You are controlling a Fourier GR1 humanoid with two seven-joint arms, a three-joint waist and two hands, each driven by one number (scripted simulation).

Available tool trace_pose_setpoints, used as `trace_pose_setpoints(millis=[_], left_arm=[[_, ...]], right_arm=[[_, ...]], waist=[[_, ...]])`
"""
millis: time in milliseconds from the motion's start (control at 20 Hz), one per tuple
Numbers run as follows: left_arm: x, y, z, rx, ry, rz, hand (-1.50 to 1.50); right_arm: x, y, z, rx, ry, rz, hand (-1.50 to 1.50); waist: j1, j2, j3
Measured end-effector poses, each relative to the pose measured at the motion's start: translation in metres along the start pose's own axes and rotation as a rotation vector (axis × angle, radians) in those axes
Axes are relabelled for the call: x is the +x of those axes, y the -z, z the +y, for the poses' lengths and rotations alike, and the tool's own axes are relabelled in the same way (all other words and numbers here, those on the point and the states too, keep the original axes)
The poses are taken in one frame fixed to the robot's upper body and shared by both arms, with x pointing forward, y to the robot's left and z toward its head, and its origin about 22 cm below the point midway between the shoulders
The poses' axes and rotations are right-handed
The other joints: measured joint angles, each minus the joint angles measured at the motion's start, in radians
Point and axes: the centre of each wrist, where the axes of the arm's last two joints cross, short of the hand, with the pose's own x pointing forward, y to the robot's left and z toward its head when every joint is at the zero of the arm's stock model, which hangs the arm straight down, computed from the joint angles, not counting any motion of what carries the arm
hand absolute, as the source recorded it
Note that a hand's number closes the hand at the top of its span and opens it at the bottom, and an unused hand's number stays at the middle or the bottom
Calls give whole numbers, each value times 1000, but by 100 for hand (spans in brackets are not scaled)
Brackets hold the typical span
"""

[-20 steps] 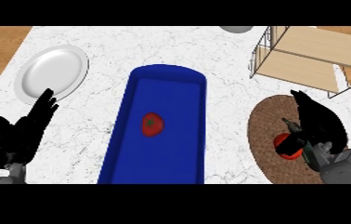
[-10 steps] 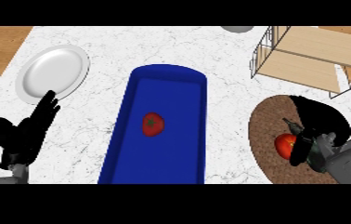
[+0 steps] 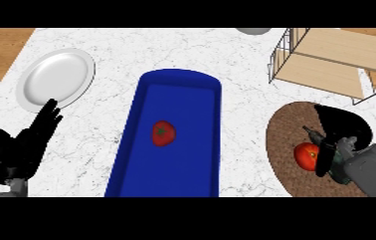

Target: Pick the eggplant from the placemat and place it in the tiered shelf

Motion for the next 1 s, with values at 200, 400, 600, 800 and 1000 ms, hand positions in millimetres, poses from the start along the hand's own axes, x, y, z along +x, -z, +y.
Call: trace_pose_setpoints(millis=[200,400,600,800,1000], left_arm=[[-1,-1,1,4,2,-7,0],[0,-3,4,6,0,-5,0],[1,-4,2,1,1,-6,0],[-2,2,3,1,-4,-5,0],[0,-7,3,1,-1,-4,0]], right_arm=[[-12,12,9,18,-26,37,-150],[-23,22,13,14,-41,59,-150],[-22,28,22,13,-46,60,-150],[-26,38,31,21,-48,60,-150],[-26,49,37,40,-42,71,150]], waist=[[-3,-1,0],[-4,-1,0],[-4,-1,0],[-5,-1,-1],[-2,-3,-3]])
